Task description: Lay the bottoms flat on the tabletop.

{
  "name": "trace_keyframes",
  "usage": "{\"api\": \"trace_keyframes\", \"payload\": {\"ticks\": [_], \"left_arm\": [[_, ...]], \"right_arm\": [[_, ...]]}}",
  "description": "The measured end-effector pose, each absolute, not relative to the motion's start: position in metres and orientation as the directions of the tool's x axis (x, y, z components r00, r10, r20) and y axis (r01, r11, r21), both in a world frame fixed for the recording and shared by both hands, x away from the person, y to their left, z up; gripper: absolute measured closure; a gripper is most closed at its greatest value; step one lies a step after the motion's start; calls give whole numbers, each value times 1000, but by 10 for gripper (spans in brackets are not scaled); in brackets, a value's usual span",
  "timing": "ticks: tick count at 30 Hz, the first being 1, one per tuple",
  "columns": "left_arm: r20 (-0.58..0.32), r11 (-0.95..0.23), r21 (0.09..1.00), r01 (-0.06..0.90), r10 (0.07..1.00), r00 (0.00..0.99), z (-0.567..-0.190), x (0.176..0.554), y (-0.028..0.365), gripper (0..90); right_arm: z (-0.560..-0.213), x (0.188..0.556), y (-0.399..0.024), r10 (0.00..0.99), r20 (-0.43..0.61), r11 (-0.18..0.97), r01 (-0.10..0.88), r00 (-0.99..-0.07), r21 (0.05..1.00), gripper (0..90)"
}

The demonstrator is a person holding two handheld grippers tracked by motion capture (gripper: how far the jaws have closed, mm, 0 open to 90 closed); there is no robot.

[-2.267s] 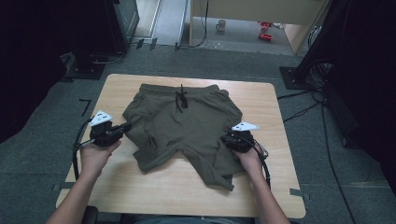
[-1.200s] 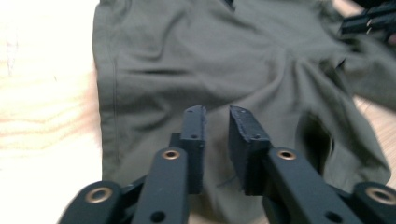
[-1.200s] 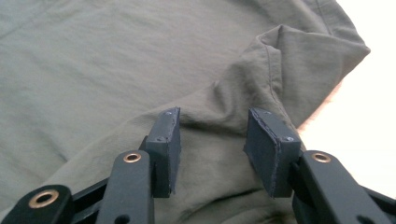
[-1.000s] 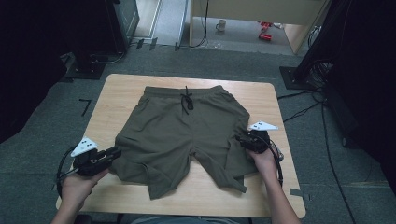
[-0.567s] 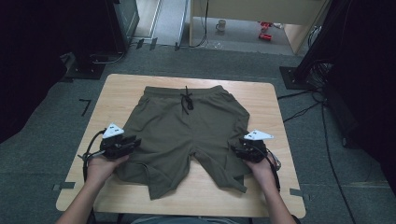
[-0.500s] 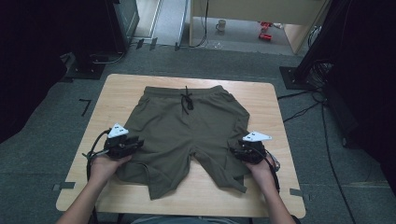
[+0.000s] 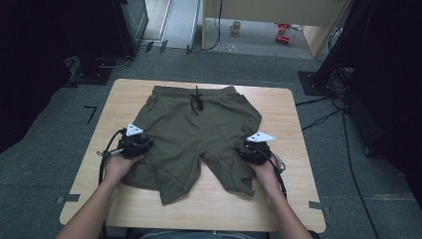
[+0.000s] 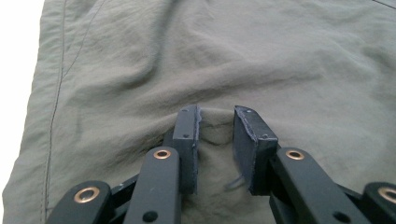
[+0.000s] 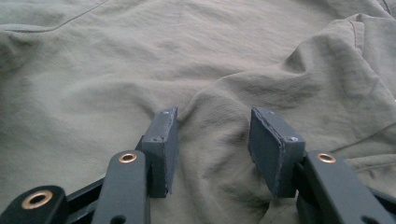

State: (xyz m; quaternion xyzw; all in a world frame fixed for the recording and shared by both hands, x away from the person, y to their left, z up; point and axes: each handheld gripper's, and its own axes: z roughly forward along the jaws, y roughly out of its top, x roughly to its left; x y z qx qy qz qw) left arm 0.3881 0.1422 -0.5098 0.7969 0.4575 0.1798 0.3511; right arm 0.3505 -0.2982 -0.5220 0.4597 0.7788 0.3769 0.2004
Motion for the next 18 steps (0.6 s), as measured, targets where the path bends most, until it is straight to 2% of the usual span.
{"api": "trace_keyframes", "payload": {"ticks": [5, 8, 10, 14, 18], "left_arm": [[-26, -299, 742, 600, 881, 472, -512, 410, 147, 703], [-43, -287, 747, 600, 880, 474, -513, 412, 148, 668], [-57, -283, 746, 603, 875, 480, -513, 412, 148, 615], [-71, -279, 740, 612, 872, 483, -512, 412, 147, 574], [-81, -282, 738, 613, 865, 495, -512, 411, 147, 551]], "right_arm": [[-522, 383, -288, 868, 33, 294, 565, -495, 771, 517], [-522, 396, -286, 870, 38, 288, 569, -491, 770, 506], [-519, 395, -289, 873, 54, 276, 583, -484, 764, 501], [-500, 385, -302, 881, 121, 199, 590, -457, 783, 479], [-488, 374, -310, 885, 26, 262, 544, -464, 797, 456]]}}
